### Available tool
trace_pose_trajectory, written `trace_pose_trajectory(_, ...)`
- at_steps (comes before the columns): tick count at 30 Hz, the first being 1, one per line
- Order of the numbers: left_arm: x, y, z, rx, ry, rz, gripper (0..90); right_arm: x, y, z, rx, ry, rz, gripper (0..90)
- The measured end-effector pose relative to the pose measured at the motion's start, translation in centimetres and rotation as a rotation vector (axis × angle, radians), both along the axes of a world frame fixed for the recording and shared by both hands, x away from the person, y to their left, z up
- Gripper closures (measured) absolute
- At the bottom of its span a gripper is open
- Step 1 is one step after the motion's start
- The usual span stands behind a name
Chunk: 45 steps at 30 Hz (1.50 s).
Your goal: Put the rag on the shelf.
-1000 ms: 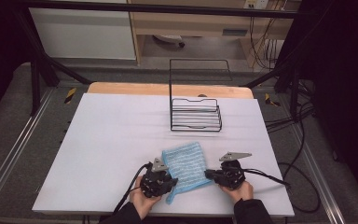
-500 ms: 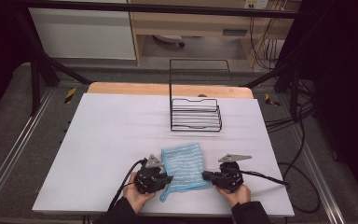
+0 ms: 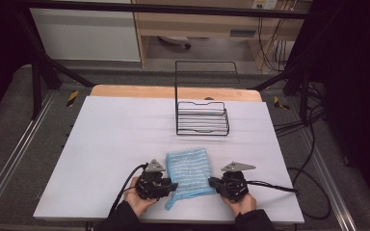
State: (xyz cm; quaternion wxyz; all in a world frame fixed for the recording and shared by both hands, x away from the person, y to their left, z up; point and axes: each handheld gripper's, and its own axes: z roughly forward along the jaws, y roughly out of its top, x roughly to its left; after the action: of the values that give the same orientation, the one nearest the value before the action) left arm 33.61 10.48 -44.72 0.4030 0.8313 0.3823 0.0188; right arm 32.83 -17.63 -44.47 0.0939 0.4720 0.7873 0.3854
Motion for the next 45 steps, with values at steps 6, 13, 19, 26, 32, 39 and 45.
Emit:
trace_pose_trajectory(6, -0.8, -0.8, -0.4, 0.001, -0.016, 0.025, 47.3, 0.1, -1.2, 0.2, 0.004, -0.02, -0.01, 76.4)
trace_pose_trajectory(13, -1.4, -1.7, -0.6, 0.0, -0.037, 0.038, 46.2, -0.3, -1.2, 0.2, 0.02, -0.015, 0.017, 63.1)
trace_pose_trajectory(19, -1.4, -2.6, -0.9, -0.018, -0.043, 0.056, 49.1, -0.1, -0.9, -0.5, -0.002, 0.004, 0.032, 60.9)
trace_pose_trajectory(26, -2.2, -4.5, -0.8, 0.09, -0.132, 0.091, 60.1, -0.1, -0.6, -0.8, 0.016, 0.02, 0.044, 68.7)
trace_pose_trajectory(32, -1.7, -4.4, -0.6, 0.097, -0.111, 0.082, 74.4, 0.1, -0.5, -0.7, 0.04, 0.047, 0.048, 79.5)
trace_pose_trajectory(39, -1.3, -3.5, 0.1, 0.086, -0.084, 0.057, 77.7, -0.2, -0.7, 0.0, 0.067, 0.045, 0.036, 85.9)
trace_pose_trajectory(45, -0.9, -2.0, 0.9, 0.116, -0.052, 0.006, 77.8, -1.1, 0.4, 0.2, 0.076, 0.039, 0.029, 85.9)
